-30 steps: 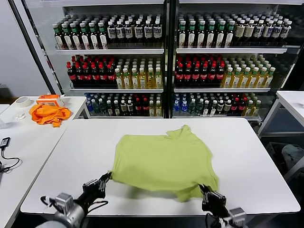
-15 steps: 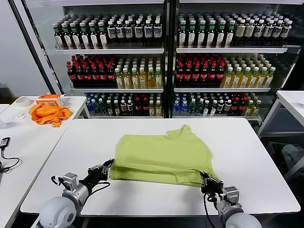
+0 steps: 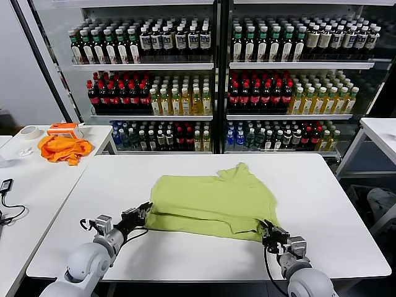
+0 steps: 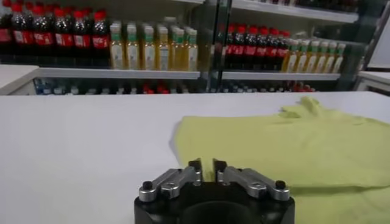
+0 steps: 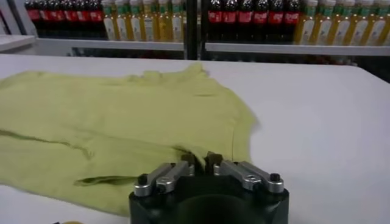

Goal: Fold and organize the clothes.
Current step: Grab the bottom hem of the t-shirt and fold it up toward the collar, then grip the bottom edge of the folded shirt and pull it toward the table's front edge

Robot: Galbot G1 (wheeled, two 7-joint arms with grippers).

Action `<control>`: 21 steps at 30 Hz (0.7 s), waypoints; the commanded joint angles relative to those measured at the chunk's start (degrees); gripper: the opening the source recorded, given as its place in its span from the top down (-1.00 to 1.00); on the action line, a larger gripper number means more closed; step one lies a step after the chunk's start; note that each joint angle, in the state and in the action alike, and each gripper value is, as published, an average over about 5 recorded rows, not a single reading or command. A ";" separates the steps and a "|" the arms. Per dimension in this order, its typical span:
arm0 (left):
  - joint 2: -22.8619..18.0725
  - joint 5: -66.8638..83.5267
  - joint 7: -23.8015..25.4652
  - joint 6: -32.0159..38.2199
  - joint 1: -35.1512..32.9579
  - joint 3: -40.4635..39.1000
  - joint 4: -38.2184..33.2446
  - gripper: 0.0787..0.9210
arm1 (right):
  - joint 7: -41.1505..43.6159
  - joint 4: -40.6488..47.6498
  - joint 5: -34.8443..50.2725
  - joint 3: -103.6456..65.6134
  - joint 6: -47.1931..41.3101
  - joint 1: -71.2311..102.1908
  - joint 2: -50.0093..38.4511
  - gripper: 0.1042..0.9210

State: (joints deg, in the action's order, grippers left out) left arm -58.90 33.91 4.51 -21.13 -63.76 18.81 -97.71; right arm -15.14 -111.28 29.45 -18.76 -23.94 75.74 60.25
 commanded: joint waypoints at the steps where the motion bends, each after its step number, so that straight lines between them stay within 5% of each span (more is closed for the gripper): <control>1: 0.58 0.31 -0.69 -0.03 1.15 -0.21 1.71 0.41 | -0.68 -1.96 -1.12 -1.31 -0.61 1.50 -0.09 0.11; 8: 2.65 1.73 -4.67 -5.67 -6.43 0.02 -9.52 -0.02 | -2.52 -6.95 -1.10 -2.32 -6.60 7.63 -2.67 -0.37; 14: 2.26 2.64 -7.53 -10.71 -7.99 -0.23 -11.60 -0.48 | -2.33 -5.06 0.86 -1.62 -6.03 8.10 -2.29 -0.72; 17: 2.11 2.75 -8.33 -11.78 -8.05 -0.44 -11.66 -0.66 | -2.82 -4.49 2.19 -1.45 -5.14 7.88 -1.85 -0.72; 21: 2.08 2.89 -8.96 -11.89 -8.33 -0.77 -11.92 -0.59 | -2.77 -2.83 3.76 -1.35 -3.75 7.19 -1.20 -0.53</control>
State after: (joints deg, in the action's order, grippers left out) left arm -57.30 36.18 -1.49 -28.77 -69.65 18.33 -105.83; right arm -17.25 -115.08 31.27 -19.97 -27.43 81.93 59.17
